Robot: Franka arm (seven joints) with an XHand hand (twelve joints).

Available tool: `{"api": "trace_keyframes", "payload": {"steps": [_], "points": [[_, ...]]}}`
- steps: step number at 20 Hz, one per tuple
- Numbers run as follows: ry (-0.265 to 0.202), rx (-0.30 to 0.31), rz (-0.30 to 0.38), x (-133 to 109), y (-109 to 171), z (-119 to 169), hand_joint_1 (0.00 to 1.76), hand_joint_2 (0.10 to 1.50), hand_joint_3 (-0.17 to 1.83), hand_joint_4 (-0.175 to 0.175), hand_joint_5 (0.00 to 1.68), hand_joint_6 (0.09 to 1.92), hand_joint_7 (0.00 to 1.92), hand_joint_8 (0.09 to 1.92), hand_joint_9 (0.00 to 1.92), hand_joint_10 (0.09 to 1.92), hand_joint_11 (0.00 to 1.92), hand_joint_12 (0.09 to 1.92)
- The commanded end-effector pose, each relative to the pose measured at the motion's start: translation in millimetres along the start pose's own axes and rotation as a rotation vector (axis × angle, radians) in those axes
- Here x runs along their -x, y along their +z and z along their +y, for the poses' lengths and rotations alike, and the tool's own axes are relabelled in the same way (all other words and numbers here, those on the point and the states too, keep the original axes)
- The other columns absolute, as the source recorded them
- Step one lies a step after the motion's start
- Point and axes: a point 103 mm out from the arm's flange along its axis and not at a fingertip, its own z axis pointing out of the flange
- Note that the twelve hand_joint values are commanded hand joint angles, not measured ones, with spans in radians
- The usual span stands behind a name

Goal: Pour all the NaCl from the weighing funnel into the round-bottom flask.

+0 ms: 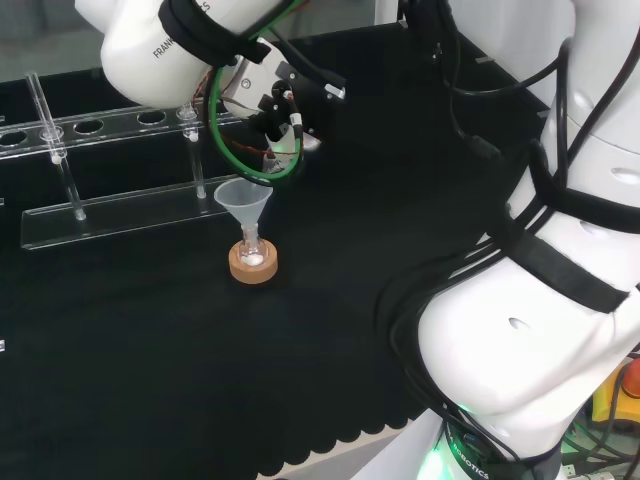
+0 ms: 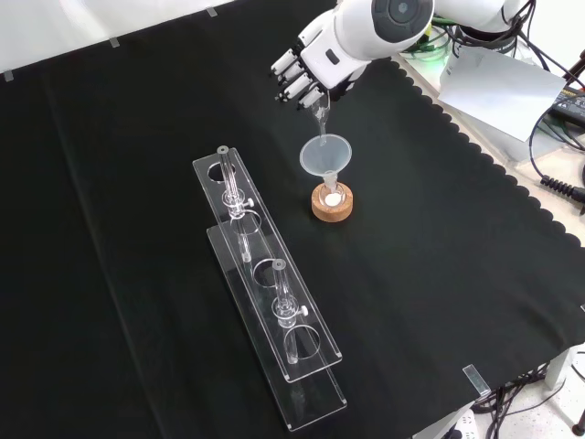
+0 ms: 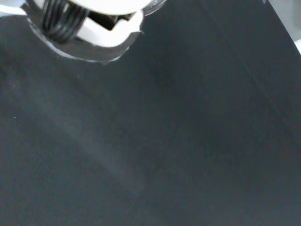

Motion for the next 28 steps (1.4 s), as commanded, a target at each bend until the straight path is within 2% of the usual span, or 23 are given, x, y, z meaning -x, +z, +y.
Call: {"api": "trace_keyframes", "payload": {"steps": [1,6,11,22,28], "points": [[0.005,0.0,0.044,6,14,0,1.1,0.66,0.71,0.175,1.2,0.83,0.65,0.59,1.07,0.31,0.8,1.08],[0.015,-0.005,0.106,11,23,0,1.1,0.66,0.71,0.175,1.2,0.83,0.65,0.59,1.07,0.31,0.8,1.08],[0.015,0.004,0.22,18,33,1,1.1,0.66,0.71,0.175,1.2,0.83,0.65,0.59,1.07,0.31,0.81,1.08],[0.026,0.027,0.372,31,54,4,1.1,0.66,0.71,0.175,1.2,0.83,0.65,0.59,1.07,0.31,0.81,1.08],[0.044,0.06,0.513,35,74,8,1.1,0.67,0.71,0.175,1.2,0.83,0.65,0.59,1.07,0.31,0.81,1.08]]}}
